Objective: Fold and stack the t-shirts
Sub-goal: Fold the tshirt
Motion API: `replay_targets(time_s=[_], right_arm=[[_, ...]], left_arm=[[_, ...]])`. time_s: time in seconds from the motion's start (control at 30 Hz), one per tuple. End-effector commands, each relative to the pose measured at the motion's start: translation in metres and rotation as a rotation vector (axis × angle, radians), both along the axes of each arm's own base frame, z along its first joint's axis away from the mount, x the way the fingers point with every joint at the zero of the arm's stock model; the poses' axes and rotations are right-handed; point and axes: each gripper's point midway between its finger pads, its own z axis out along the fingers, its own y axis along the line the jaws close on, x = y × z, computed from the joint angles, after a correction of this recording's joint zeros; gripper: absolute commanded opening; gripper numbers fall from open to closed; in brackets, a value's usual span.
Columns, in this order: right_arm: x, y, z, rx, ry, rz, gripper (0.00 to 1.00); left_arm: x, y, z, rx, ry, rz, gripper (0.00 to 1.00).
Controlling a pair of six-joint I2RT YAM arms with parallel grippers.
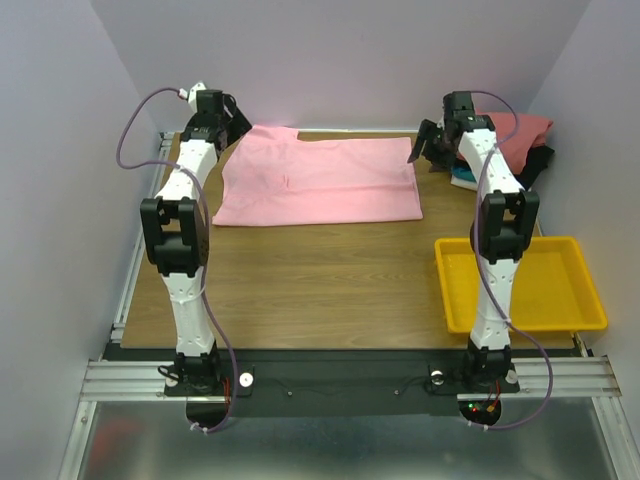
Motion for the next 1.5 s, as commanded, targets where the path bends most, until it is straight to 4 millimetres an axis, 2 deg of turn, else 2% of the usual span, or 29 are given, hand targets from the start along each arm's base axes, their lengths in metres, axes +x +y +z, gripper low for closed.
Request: replay_targets(time_s=[0.0,0.07,0.1,0.13,0.17,0.23,0.3,0.37,0.47,0.7,0.73,0.87,0.97,1.07,1.23,1.3,1.33,1.37,1.47], right_arm=[[0.0,0.004,0.045,0.041,-0.118,0.011,0.73],[-0.006,0.01,0.043,0.058,-0.109,0.037,0.73],[-0.013,0.015,0.032,0.077,-0.082,0.07,0.73],[-0.018,0.019,0.028,0.088,-0.069,0.087,0.72],[-0.023,0.027,0.023,0.108,-0.061,0.117,0.72],[-0.026,0.035,0.02,0.131,-0.057,0.149,0.7],[-0.029,0.042,0.013,0.156,-0.037,0.17,0.69],[-0.031,0.046,0.007,0.173,-0.019,0.176,0.69],[-0.029,0.05,-0.001,0.191,-0.003,0.182,0.68],[-0.015,0.056,-0.02,0.214,0.017,0.178,0.68],[-0.013,0.054,-0.028,0.212,0.029,0.171,0.68],[-0.002,0.049,-0.039,0.179,0.025,0.154,0.68],[0.013,0.042,-0.041,0.13,-0.006,0.121,0.69],[0.029,0.037,-0.027,0.114,-0.061,0.095,0.69],[0.036,0.037,-0.004,0.117,-0.126,0.08,0.69],[0.031,0.038,-0.003,0.12,-0.123,0.092,0.69],[0.029,0.04,0.005,0.126,-0.135,0.1,0.69],[0.022,0.041,-0.001,0.133,-0.112,0.106,0.69],[0.008,0.048,0.003,0.157,-0.108,0.143,0.69]], left_arm=[[-0.016,-0.011,0.015,0.031,-0.015,-0.043,0.85],[-0.026,-0.022,0.001,0.039,0.018,-0.071,0.85],[-0.035,-0.028,-0.02,0.041,0.059,-0.085,0.85],[-0.042,-0.039,-0.026,0.039,0.071,-0.109,0.85],[-0.053,-0.044,-0.048,0.029,0.115,-0.117,0.85],[-0.061,-0.061,-0.059,0.014,0.125,-0.15,0.85],[-0.071,-0.069,-0.076,0.003,0.156,-0.161,0.85],[-0.08,-0.076,-0.09,0.001,0.186,-0.173,0.85],[-0.085,-0.079,-0.098,-0.005,0.205,-0.173,0.85],[-0.091,-0.075,-0.11,0.02,0.231,-0.174,0.85],[-0.092,-0.074,-0.11,0.021,0.233,-0.175,0.85],[-0.094,-0.074,-0.11,0.032,0.236,-0.181,0.86],[-0.096,-0.07,-0.112,0.049,0.245,-0.176,0.86],[-0.099,-0.066,-0.109,0.059,0.249,-0.162,0.86],[-0.101,-0.063,-0.103,0.072,0.233,-0.156,0.86],[-0.102,-0.061,-0.103,0.083,0.236,-0.154,0.86],[-0.102,-0.061,-0.102,0.084,0.234,-0.155,0.86],[-0.103,-0.06,-0.104,0.086,0.237,-0.155,0.86],[-0.105,-0.059,-0.108,0.091,0.242,-0.154,0.87]])
